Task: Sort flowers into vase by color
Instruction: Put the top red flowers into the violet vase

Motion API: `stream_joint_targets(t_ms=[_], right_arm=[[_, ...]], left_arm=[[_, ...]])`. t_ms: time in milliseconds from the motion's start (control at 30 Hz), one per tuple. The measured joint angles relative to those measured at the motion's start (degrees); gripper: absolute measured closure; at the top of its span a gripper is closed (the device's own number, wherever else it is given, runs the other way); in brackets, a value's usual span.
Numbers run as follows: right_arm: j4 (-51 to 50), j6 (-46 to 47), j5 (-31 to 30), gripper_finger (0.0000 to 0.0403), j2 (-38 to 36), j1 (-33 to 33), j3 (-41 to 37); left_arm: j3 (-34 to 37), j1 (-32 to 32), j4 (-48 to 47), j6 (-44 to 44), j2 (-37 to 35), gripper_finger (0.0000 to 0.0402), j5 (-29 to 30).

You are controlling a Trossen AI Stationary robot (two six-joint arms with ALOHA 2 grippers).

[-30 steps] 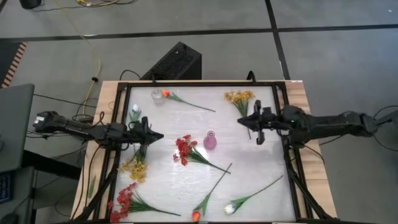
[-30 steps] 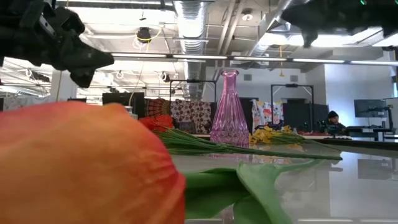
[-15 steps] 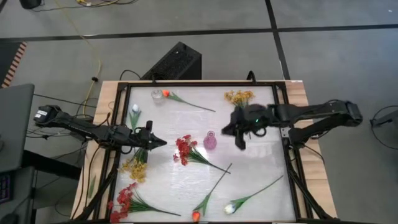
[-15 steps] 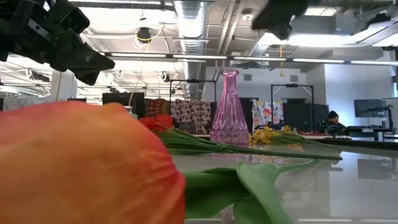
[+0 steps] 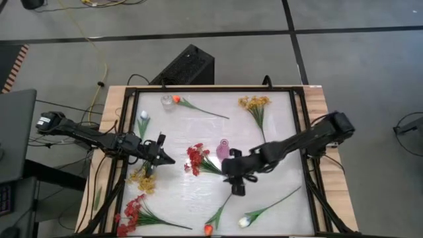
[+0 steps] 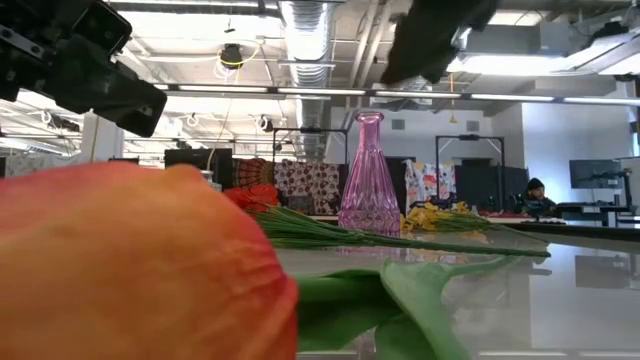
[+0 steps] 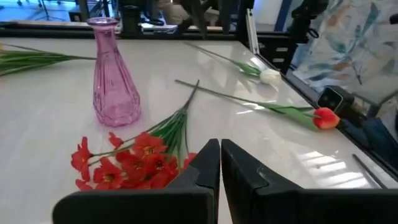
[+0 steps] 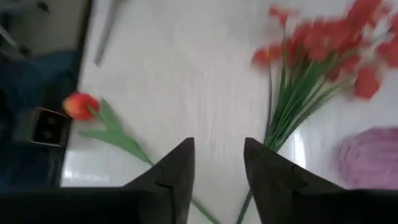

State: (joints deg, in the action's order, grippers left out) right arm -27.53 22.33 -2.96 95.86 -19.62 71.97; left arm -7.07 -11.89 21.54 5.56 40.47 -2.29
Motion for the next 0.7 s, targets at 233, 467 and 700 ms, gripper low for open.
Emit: stream_joint_targets(t_ms=[233,467,700], right_arm=[[-9.8,7.2,0.0,0.0167,10.3,1.0,6.6],[-10.6,12.6,-0.5,0.0167,17.2,1.8,8.7],[-10.5,18.5,-4.5,0.0176,21.1,1.8,8.8]], left_arm=[[0.0,-2.5,3.5,0.1,0.0,0.0326,1.3],[0.0,-4.0,4.8,-0.6,0.0,0.0265,1.8],[0.0,-4.0,4.3,-0.3,0.0,0.0255,2.6]])
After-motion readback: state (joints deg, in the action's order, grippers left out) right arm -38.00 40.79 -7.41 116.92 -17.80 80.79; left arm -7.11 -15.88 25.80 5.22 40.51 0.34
